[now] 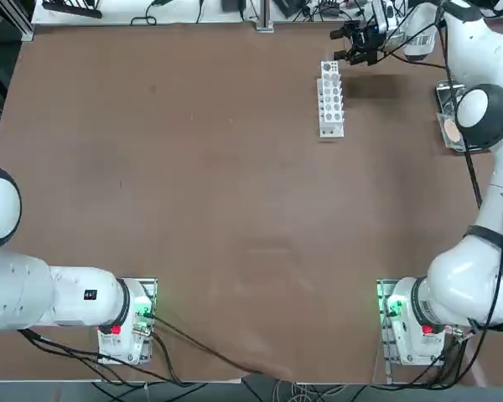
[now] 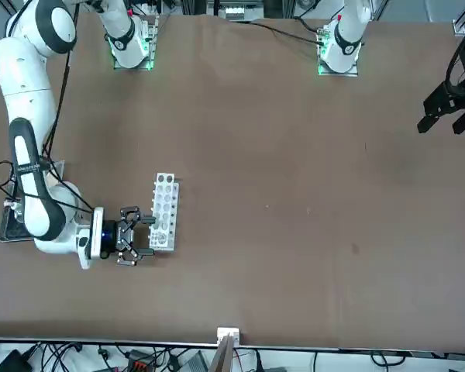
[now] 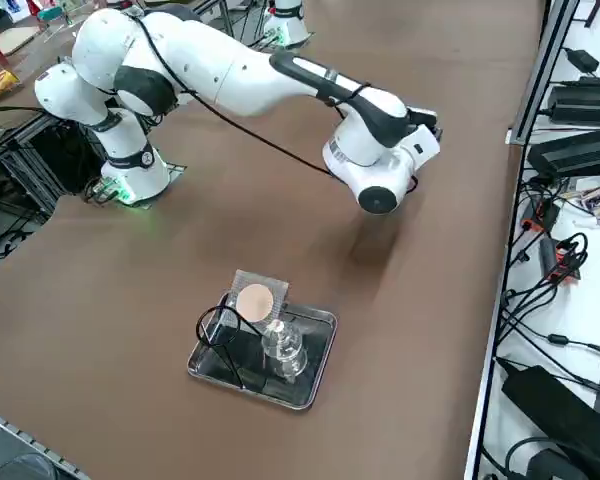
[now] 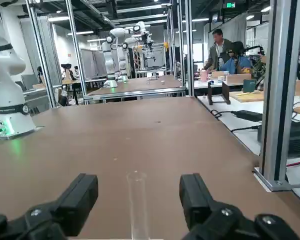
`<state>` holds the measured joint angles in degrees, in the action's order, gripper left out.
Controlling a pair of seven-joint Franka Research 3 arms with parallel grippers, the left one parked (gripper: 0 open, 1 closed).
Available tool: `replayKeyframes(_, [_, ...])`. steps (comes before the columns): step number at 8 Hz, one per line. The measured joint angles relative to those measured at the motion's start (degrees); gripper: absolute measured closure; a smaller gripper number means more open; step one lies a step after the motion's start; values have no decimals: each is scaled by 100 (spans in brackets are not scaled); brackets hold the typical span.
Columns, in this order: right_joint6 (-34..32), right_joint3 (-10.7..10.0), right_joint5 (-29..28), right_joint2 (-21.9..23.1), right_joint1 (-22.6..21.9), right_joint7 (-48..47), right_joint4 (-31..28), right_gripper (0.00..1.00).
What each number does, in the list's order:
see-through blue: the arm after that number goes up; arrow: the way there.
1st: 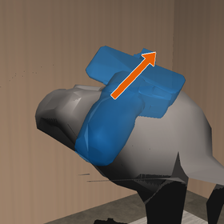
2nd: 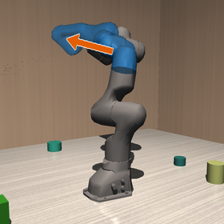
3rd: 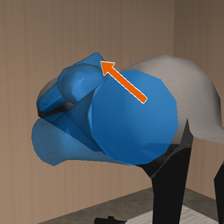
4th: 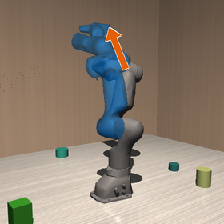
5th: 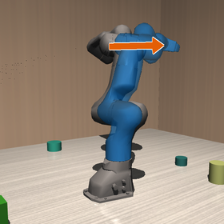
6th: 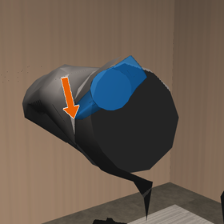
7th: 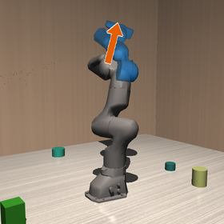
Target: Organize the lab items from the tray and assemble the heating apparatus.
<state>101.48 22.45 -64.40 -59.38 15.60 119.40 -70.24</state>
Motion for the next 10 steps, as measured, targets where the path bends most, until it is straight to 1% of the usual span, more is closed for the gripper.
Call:
replayKeyframes(2, [-6,4,-3,100,72,-262,114,0])
replayKeyframes(4, [-10,14,224,314,226,-741,236,0])
replayKeyframes(6, [-74,41,779,689,494,-1548,243,0])
replayKeyframes(7, [-216,48,1113,944,657,-2030,197,0])
replayKeyframes(10, [-728,58,2410,1680,1081,-3528,138,0])
